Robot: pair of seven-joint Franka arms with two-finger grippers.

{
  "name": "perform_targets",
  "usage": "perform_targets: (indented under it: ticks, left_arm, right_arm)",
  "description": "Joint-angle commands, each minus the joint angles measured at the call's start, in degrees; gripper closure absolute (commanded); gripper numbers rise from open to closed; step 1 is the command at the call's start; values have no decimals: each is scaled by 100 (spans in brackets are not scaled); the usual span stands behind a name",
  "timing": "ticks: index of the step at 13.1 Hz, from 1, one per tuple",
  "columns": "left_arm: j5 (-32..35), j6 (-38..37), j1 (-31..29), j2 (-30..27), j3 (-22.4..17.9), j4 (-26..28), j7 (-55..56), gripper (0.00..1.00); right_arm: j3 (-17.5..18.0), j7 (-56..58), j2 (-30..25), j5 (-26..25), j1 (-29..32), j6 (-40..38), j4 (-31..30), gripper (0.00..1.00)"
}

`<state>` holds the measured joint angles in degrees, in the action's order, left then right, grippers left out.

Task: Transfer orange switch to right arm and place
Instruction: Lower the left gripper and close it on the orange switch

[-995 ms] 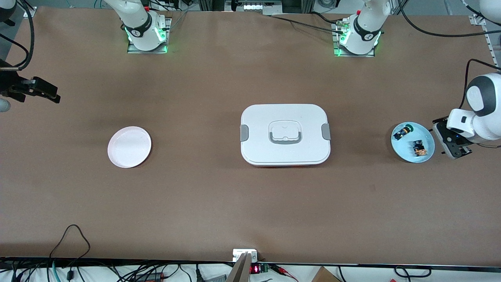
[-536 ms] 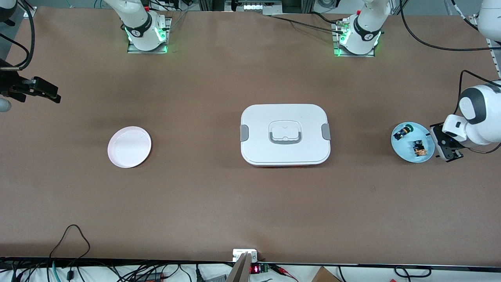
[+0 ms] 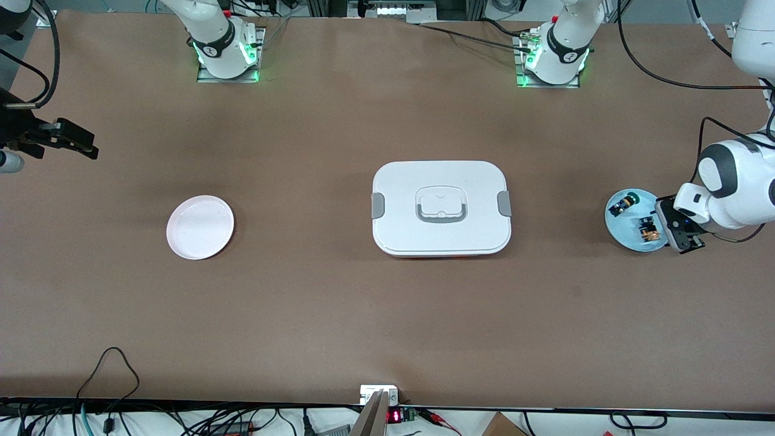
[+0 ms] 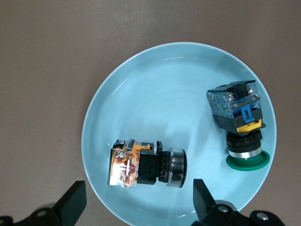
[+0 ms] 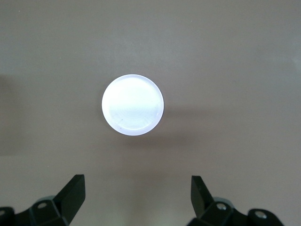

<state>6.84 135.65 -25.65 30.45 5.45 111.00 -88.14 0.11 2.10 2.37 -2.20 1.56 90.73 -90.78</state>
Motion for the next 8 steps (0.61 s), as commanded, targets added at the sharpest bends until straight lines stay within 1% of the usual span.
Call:
perform_targets:
  ticks: [1,8]
  left_arm:
    - [63,41,-72,40,97,-43,-116,0]
    - [37,41,-72,101,114,-26,-116,0]
  right_arm:
    - [7,63,-35,79,-7,-99,51,0]
    - [7,63,-35,79,-7,-99,51,0]
